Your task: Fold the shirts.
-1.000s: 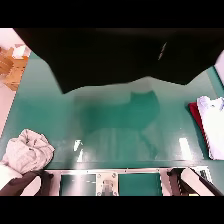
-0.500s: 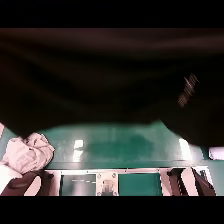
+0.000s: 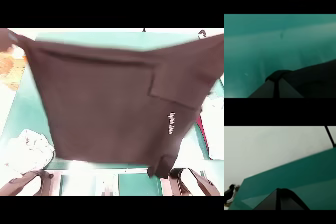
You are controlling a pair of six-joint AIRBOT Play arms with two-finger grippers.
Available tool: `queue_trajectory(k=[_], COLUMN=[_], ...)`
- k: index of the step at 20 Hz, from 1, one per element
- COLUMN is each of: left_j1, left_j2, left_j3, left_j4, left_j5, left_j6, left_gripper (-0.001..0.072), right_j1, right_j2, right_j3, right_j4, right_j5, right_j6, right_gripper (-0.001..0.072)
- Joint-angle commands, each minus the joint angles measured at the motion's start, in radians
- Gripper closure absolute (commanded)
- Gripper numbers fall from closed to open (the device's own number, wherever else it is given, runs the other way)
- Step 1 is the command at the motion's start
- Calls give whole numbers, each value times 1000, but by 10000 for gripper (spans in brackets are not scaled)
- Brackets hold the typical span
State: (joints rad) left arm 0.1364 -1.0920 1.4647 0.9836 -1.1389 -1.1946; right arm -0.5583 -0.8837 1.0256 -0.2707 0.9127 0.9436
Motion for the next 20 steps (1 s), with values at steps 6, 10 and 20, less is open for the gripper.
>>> queue_trajectory(k=[6, 10, 20], left_j1=[-78, -45, -18], left_j2=[-544, -560, -560], left_j3=[-119, -101, 46], left_j4=[-209, -221, -315], left_j5=[248, 361, 399], left_j6=[122, 95, 96], left_gripper=[686, 686, 686], right_j1=[153, 153, 155], right_j2=[-657, -836, -880], right_j3=[26, 260, 467], right_j4=[101, 114, 103], right_j5=[-175, -137, -134], right_j6=[-82, -50, -32], right_gripper=[696, 695, 695])
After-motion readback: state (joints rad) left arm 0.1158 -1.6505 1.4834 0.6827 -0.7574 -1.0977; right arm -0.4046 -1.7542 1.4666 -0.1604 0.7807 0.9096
